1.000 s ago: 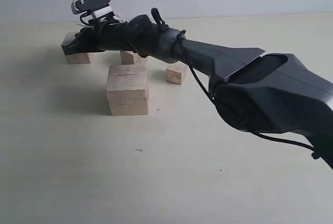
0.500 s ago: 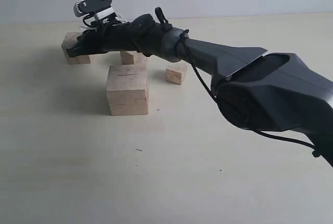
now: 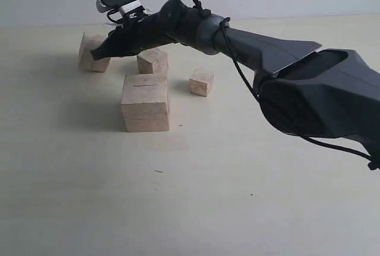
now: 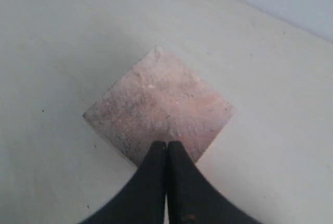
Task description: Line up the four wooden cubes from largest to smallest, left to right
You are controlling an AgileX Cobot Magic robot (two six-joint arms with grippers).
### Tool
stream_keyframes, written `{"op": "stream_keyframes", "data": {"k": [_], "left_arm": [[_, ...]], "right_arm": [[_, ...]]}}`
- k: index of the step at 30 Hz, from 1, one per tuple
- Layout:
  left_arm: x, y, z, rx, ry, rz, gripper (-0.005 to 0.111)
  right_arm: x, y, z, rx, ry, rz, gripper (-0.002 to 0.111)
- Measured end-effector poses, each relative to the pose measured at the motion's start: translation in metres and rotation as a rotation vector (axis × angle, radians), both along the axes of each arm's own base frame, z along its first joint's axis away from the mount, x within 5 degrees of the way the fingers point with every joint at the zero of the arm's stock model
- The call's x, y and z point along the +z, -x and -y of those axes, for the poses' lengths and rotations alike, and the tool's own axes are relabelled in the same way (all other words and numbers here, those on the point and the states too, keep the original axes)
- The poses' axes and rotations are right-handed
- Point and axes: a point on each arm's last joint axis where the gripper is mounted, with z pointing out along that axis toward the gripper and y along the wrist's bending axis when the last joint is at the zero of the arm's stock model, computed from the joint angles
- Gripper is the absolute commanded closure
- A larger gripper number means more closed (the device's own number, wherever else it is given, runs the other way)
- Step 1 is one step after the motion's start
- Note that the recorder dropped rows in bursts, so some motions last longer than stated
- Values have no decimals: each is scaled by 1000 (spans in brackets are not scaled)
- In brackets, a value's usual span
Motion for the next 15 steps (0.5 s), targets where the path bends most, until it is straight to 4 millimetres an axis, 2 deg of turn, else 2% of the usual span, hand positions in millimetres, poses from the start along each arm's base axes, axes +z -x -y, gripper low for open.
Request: {"op": "stream_keyframes", "data": {"k": [4, 8, 11, 15], "left_arm": [[0, 0, 0, 0, 0, 0, 107], [0, 0, 0, 0, 0, 0, 107], [0, 0, 0, 0, 0, 0, 107], [0, 0, 0, 0, 0, 0, 107]], "right_arm": [[23, 1, 9, 7, 79, -21, 108], [63, 1, 13, -9, 53, 16, 108], [82, 0, 16, -26, 23, 47, 108], [83, -3, 14, -57, -20, 56, 108]]}}
